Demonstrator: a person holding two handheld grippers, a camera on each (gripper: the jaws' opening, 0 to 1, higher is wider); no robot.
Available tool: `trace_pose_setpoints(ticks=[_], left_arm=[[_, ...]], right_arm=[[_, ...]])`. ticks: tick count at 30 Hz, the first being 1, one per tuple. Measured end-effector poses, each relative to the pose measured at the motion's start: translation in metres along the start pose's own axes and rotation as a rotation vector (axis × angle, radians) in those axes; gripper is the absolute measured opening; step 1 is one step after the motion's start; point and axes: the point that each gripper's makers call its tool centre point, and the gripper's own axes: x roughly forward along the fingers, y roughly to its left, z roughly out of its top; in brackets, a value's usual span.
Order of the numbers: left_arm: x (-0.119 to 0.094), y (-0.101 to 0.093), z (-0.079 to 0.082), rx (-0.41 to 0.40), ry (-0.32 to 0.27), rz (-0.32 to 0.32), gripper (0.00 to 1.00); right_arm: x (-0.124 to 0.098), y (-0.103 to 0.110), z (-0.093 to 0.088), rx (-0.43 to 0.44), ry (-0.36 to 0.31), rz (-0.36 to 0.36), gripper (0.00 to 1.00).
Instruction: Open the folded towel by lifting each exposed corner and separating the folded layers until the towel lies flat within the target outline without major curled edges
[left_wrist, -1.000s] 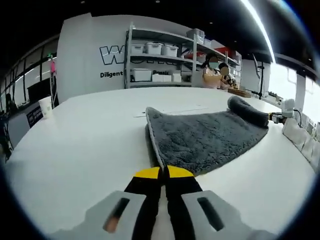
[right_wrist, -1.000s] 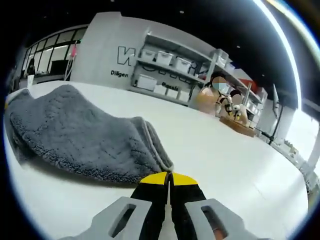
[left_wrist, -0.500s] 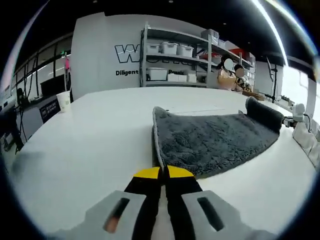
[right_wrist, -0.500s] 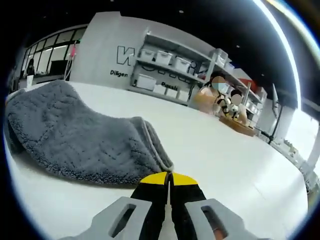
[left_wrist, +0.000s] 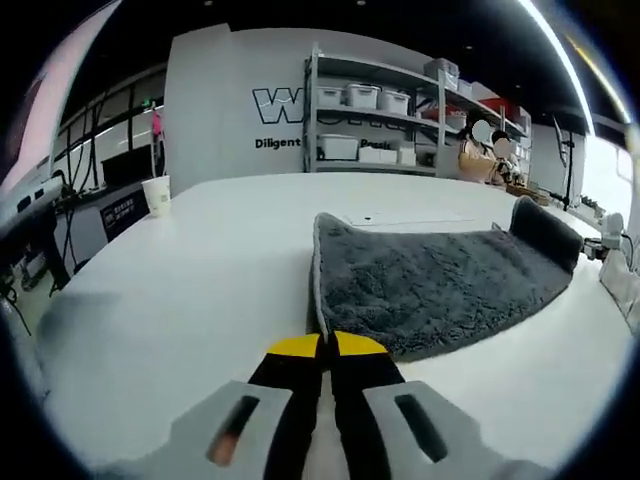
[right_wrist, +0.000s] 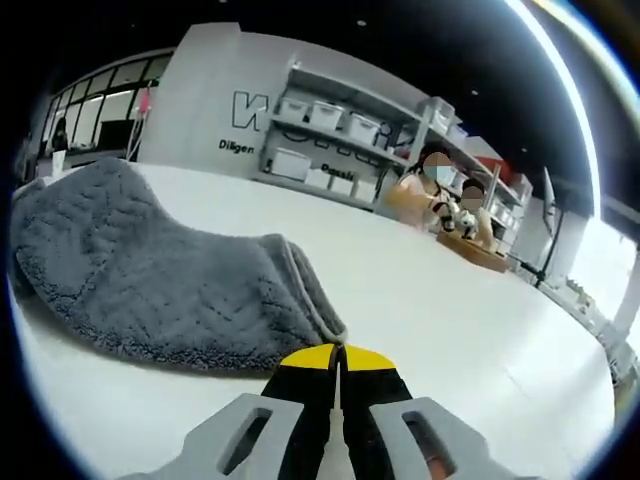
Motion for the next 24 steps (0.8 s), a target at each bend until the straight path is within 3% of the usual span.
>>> trace_pose_setpoints(ticks=[24], left_arm=[[-0.017, 0.039, -0.007, -0.031, 0.011, 0.131, 0.02]], right_arm=[[-0.001, -0.002, -0.002, 0.005, 0.009, -0.006, 0.0]])
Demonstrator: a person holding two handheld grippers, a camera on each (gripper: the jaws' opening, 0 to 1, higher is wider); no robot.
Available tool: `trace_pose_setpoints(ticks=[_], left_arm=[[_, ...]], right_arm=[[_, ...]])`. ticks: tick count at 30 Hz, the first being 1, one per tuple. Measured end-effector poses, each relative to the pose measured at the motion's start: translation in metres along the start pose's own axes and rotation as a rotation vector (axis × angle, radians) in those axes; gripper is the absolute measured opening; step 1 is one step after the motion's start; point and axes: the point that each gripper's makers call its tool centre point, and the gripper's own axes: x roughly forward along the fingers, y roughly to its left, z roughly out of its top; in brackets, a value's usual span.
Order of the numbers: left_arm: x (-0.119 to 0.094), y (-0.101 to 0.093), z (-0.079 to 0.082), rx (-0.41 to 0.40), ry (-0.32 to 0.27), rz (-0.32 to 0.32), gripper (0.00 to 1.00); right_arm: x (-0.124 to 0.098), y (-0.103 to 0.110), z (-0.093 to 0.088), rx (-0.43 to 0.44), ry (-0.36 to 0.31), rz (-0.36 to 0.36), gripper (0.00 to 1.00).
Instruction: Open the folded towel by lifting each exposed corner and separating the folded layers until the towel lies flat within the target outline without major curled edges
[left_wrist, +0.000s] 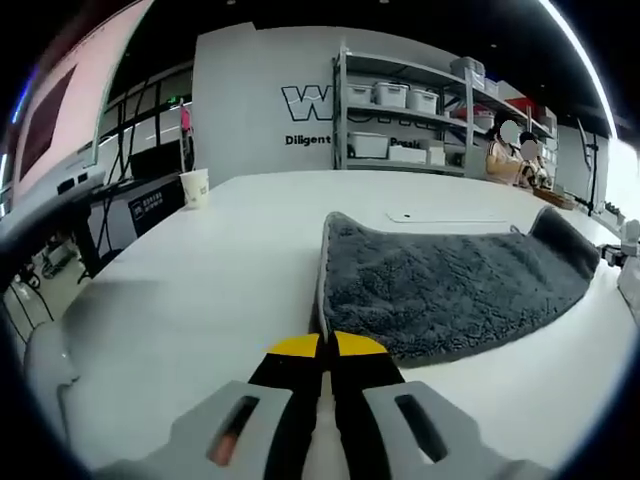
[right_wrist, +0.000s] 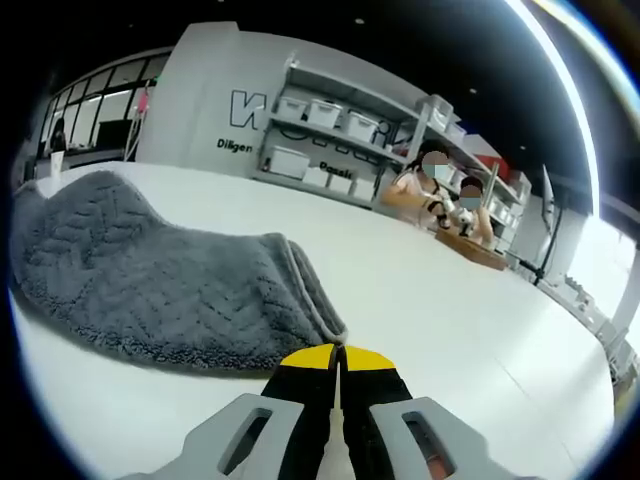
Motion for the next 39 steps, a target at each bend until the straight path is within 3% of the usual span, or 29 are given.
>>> trace_pose_setpoints(ticks=[17, 29, 37, 39], left_arm=[[-0.009, 0.027, -0.003, -0.031, -0.005, 0.098, 0.02], [-0.009, 0.03, -0.004, -0.054, -0.013, 0.1, 0.04], [-0.016, 0.036, -0.002, -0.117, -0.036, 0.061, 0.15], [-0.019, 0.034, 0.007, -0.186, -0.08, 0.034, 0.24]], right_arm=[[-0.005, -0.001, -0.002, 0.014, 0.021, 0.0, 0.0], [-0.013, -0.003, 0.0, 0.061, 0.03, 0.023, 0.0], [-0.02, -0.008, 0.011, 0.147, -0.016, 0.058, 0.11], [-0.02, -0.008, 0.017, 0.152, -0.036, 0.062, 0.14]])
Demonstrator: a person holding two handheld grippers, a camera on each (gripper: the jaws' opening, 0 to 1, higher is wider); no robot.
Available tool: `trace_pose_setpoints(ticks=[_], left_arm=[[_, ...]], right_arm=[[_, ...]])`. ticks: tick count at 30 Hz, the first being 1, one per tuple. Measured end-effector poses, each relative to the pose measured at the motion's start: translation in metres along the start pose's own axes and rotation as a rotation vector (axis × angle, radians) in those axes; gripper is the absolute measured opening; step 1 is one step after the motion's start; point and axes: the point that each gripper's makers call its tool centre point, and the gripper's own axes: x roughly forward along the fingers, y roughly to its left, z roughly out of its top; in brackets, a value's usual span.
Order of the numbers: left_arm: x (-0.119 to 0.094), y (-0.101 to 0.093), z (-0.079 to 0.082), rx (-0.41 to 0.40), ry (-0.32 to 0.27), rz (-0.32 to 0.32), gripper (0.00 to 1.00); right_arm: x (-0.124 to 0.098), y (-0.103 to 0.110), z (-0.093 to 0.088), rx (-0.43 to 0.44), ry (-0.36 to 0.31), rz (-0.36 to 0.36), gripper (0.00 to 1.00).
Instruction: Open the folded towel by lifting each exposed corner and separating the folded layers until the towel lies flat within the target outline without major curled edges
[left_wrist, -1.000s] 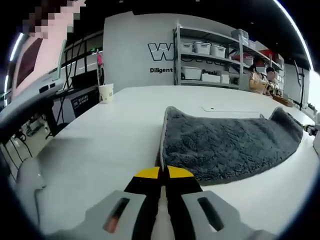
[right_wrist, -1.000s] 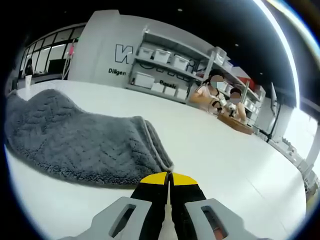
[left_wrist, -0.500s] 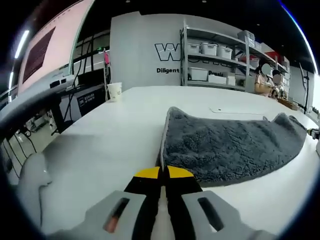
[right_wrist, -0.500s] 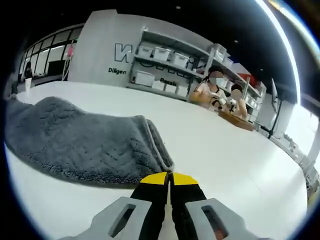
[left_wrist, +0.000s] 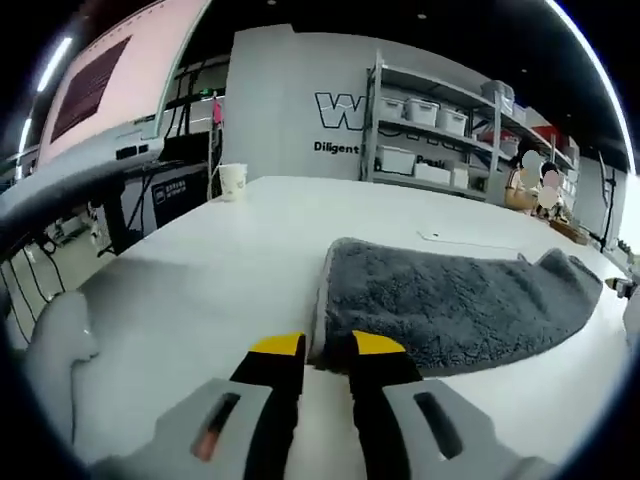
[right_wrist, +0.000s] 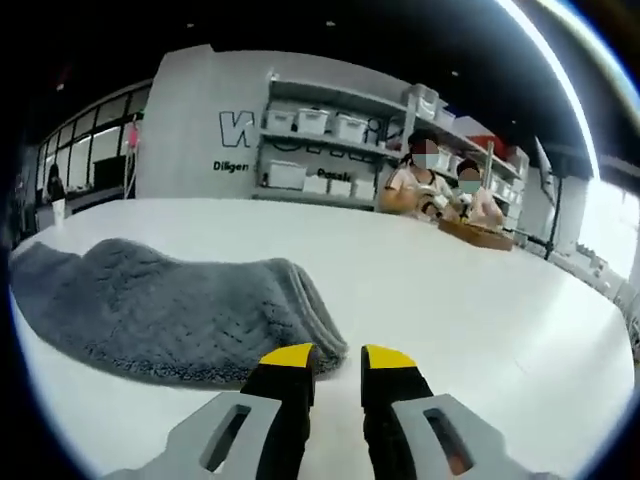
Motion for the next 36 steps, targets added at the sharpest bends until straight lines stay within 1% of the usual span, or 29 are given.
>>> trace_pose_setpoints(ticks=[1, 3, 4, 6, 7, 8, 11, 15, 17, 18, 19, 20, 21, 23, 24, 25, 26, 27, 28, 30, 32, 34, 36], left_arm=[[-0.001, -0.003, 0.003, -0.025, -0.016, -0.022, 0.32], [-0.003, -0.014, 0.005, -0.047, -0.017, -0.076, 0.45], [-0.003, -0.015, 0.005, -0.041, -0.016, -0.075, 0.51], [-0.002, -0.021, 0.005, -0.026, -0.012, -0.086, 0.56], [-0.001, -0.033, 0.006, -0.004, -0.011, -0.121, 0.68], [-0.001, -0.037, 0.007, -0.001, -0.012, -0.136, 0.74], [0.001, -0.047, 0.007, 0.022, -0.009, -0.172, 0.84], [0.002, -0.058, 0.008, 0.039, -0.003, -0.197, 0.92], [0.002, -0.062, 0.009, 0.031, -0.008, -0.21, 0.95], [0.003, -0.065, 0.011, 0.006, -0.022, -0.216, 0.96], [0.003, -0.067, 0.012, -0.006, -0.027, -0.224, 0.95], [0.003, -0.07, 0.012, -0.009, -0.028, -0.233, 0.96], [0.004, -0.075, 0.011, -0.003, -0.025, -0.245, 0.96], [0.005, -0.078, 0.012, -0.002, -0.029, -0.243, 0.99], [0.006, -0.08, 0.013, 0.002, -0.032, -0.241, 0.99], [0.006, -0.084, 0.014, 0.01, -0.039, -0.243, 0.99], [0.006, -0.086, 0.015, 0.013, -0.042, -0.246, 0.99], [0.007, -0.091, 0.015, 0.015, -0.044, -0.253, 0.99], [0.008, -0.096, 0.015, 0.022, -0.042, -0.268, 0.99], [0.009, -0.104, 0.014, 0.034, -0.04, -0.28, 0.99], [0.01, -0.113, 0.012, 0.056, -0.033, -0.289, 0.99], [0.011, -0.122, 0.008, 0.082, -0.024, -0.299, 0.98], [0.013, -0.131, 0.004, 0.109, -0.008, -0.316, 0.97]], right_arm=[[0.0, 0.001, 0.001, 0.001, -0.005, 0.005, 0.17], [0.001, 0.006, 0.003, -0.003, -0.015, 0.024, 0.21], [0.002, 0.01, 0.005, -0.009, -0.028, 0.039, 0.21], [0.003, 0.017, 0.011, -0.027, -0.065, 0.06, 0.19], [0.01, 0.028, 0.013, -0.056, -0.099, 0.086, 0.19], [0.013, 0.032, 0.013, -0.066, -0.104, 0.1, 0.19], [0.014, 0.043, 0.019, -0.063, -0.132, 0.158, 0.2], [0.009, 0.062, 0.031, -0.087, -0.187, 0.226, 0.22], [0.007, 0.077, 0.037, -0.081, -0.209, 0.283, 0.22], [0.005, 0.089, 0.038, -0.077, -0.216, 0.334, 0.22], [0.004, 0.096, 0.039, -0.087, -0.221, 0.355, 0.21], [0.001, 0.105, 0.041, -0.115, -0.235, 0.377, 0.21], [-0.001, 0.108, 0.043, -0.121, -0.244, 0.384, 0.2], [-0.007, 0.123, 0.05, -0.107, -0.278, 0.429, 0.18], [-0.01, 0.135, 0.05, -0.084, -0.281, 0.474, 0.17], [-0.011, 0.143, 0.049, -0.077, -0.281, 0.496, 0.16], [-0.009, 0.149, 0.047, -0.092, -0.274, 0.492, 0.16], [-0.011, 0.157, 0.044, -0.122, -0.265, 0.505, 0.15], [-0.011, 0.164, 0.045, -0.153, -0.271, 0.506, 0.14], [-0.01, 0.171, 0.046, -0.162, -0.282, 0.509, 0.13], [-0.008, 0.182, 0.046, -0.17, -0.286, 0.53, 0.11], [-0.008, 0.193, 0.041, -0.21, -0.276, 0.55, 0.12], [-0.011, 0.204, 0.042, -0.238, -0.29, 0.572, 0.12]])
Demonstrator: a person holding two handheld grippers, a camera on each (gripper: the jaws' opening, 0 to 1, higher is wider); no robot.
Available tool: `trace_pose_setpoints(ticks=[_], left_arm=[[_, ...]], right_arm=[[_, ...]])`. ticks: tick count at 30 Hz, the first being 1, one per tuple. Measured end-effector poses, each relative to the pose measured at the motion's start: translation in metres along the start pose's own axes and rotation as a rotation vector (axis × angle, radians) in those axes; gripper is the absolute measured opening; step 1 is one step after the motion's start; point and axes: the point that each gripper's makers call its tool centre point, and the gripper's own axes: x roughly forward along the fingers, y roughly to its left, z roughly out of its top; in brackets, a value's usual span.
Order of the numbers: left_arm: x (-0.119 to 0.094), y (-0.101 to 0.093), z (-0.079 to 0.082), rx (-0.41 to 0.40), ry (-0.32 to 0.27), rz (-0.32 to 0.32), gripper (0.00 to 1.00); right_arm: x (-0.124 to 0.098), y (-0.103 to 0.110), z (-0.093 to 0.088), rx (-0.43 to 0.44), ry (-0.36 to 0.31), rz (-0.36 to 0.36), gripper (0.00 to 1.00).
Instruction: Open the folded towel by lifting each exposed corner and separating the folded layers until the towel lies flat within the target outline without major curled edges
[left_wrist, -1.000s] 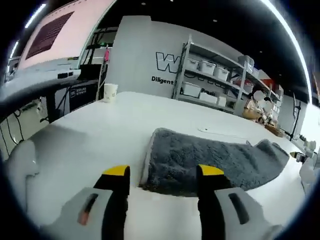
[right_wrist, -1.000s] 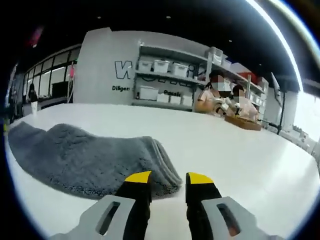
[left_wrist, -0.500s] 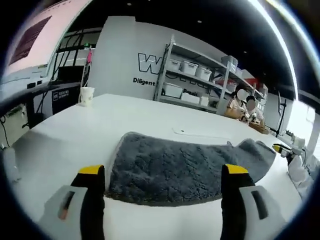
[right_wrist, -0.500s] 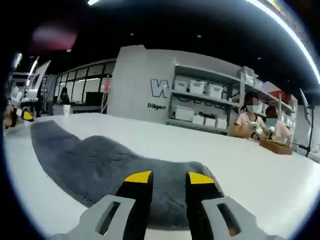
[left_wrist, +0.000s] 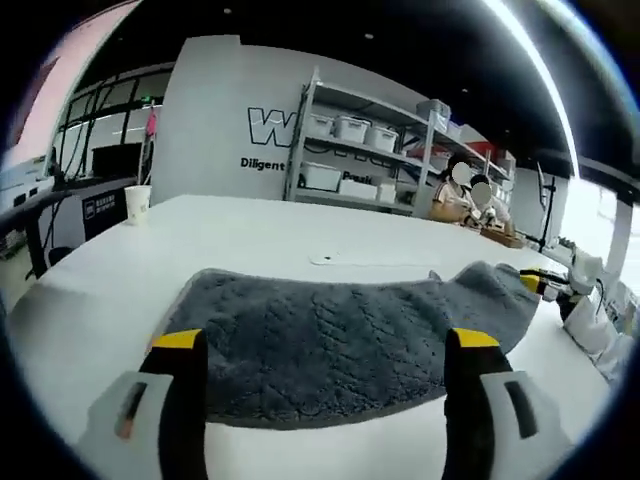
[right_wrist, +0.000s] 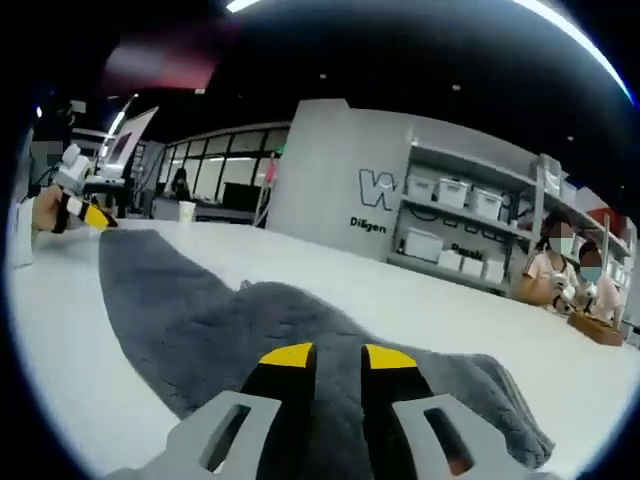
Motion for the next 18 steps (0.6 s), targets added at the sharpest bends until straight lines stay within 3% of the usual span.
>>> trace_pose_setpoints(ticks=[4, 5, 9, 12, 13, 15, 18], left_arm=[[0.005, -0.012, -0.005, 0.033, 0.03, -0.023, 0.97], [0.007, -0.016, -0.008, 0.046, 0.047, -0.035, 0.97], [0.008, -0.027, -0.013, 0.066, 0.069, -0.051, 0.97], [0.01, -0.035, -0.015, 0.085, 0.082, -0.08, 0.97], [0.011, -0.038, -0.017, 0.09, 0.093, -0.088, 0.98], [0.01, -0.039, -0.019, 0.099, 0.107, -0.098, 0.98], [0.007, -0.039, -0.019, 0.103, 0.121, -0.107, 0.99]], right_arm=[[0.0, 0.016, 0.023, -0.005, -0.082, 0.023, 0.07], [0.003, 0.028, 0.03, 0.005, -0.106, 0.063, 0.06], [0.021, 0.073, 0.027, -0.069, -0.039, 0.188, 0.08], [0.027, 0.089, 0.037, -0.135, -0.051, 0.208, 0.08], [0.031, 0.096, 0.037, -0.166, -0.018, 0.23, 0.09], [0.038, 0.103, 0.048, -0.149, -0.024, 0.229, 0.1], [0.054, 0.115, 0.063, -0.077, -0.026, 0.288, 0.11]])
